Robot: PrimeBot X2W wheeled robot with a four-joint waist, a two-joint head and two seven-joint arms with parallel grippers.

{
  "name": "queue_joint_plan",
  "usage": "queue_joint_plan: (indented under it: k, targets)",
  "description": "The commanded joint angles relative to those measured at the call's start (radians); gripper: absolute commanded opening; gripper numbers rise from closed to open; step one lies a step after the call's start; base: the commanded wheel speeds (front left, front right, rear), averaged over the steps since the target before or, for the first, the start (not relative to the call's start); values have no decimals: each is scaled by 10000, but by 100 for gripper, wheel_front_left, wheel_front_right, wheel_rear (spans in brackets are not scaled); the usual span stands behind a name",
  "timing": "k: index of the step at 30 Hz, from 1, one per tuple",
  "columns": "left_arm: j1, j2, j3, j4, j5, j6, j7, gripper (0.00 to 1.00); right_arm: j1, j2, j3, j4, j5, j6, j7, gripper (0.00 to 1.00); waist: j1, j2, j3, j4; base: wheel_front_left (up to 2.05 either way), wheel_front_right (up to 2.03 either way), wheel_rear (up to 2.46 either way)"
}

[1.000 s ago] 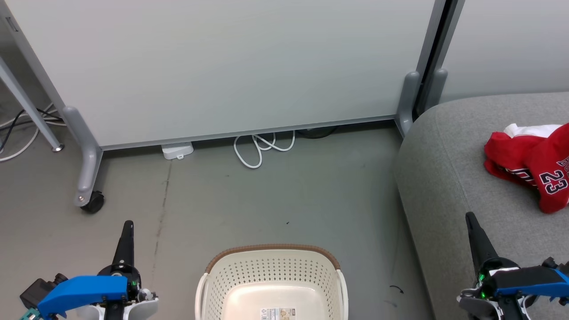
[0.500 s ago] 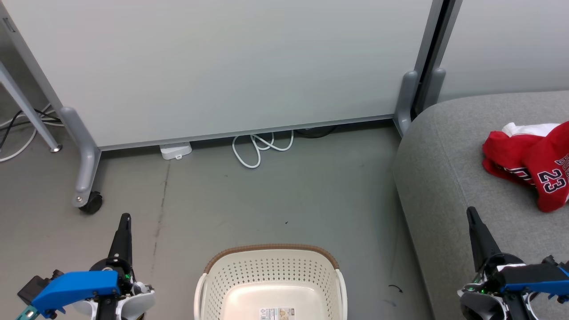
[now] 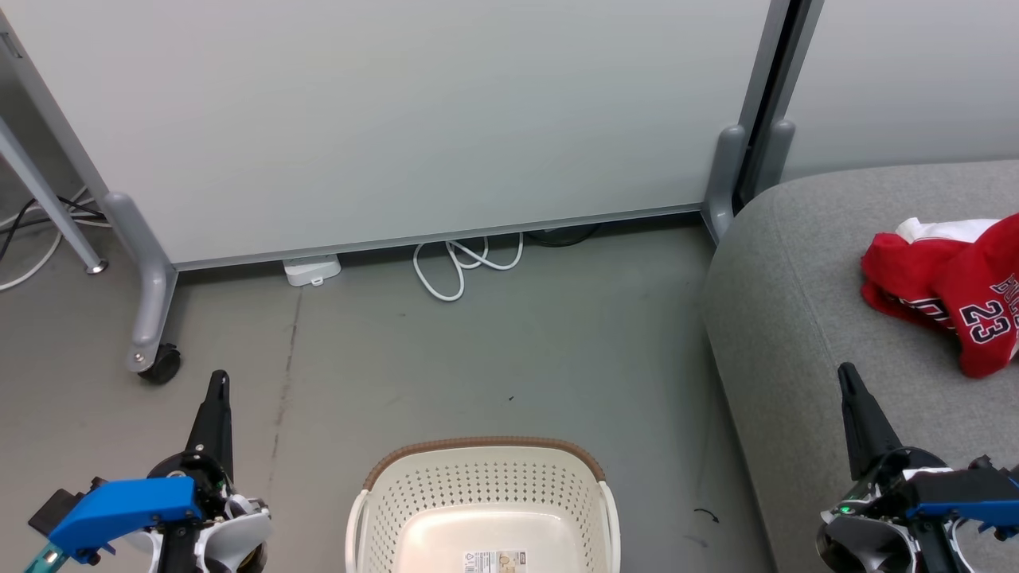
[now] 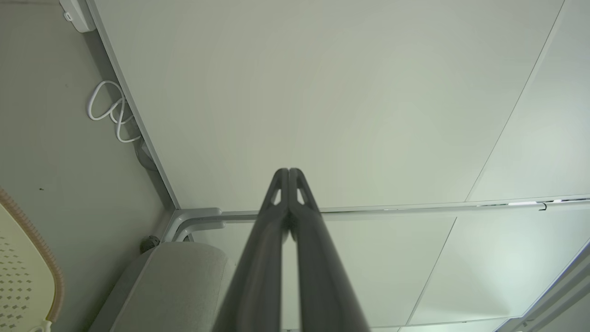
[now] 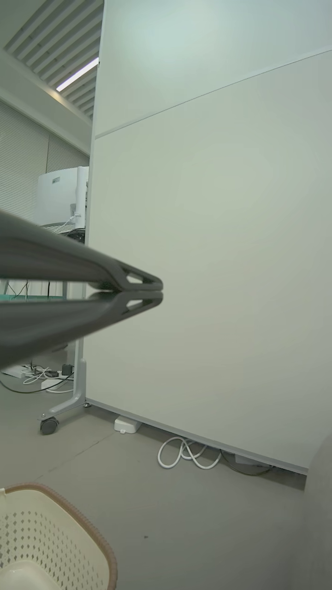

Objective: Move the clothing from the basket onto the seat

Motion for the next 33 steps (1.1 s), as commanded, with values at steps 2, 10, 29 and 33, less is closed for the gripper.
queue_joint_plan:
  k: [2, 10, 29, 33]
  targets:
    - [-134, -9, 48, -54, -150, -32, 57, 0, -144, -62, -25, -43, 157, 7, 52, 0, 0, -1, 1, -5, 0, 0, 0]
    - [-132, -9, 44, -51, -152, -32, 56, 0, -131, -62, -23, -42, 157, 7, 51, 0, 0, -1, 1, -5, 0, 0, 0]
    - [-131, -10, 36, -53, -159, -32, 50, 0, -126, -61, -22, -40, 158, 7, 50, 0, 0, -1, 1, -5, 0, 0, 0]
    - [-131, -10, 35, -53, -159, -32, 49, 0, -126, -61, -22, -40, 158, 7, 50, 0, 0, -1, 1, -5, 0, 0, 0]
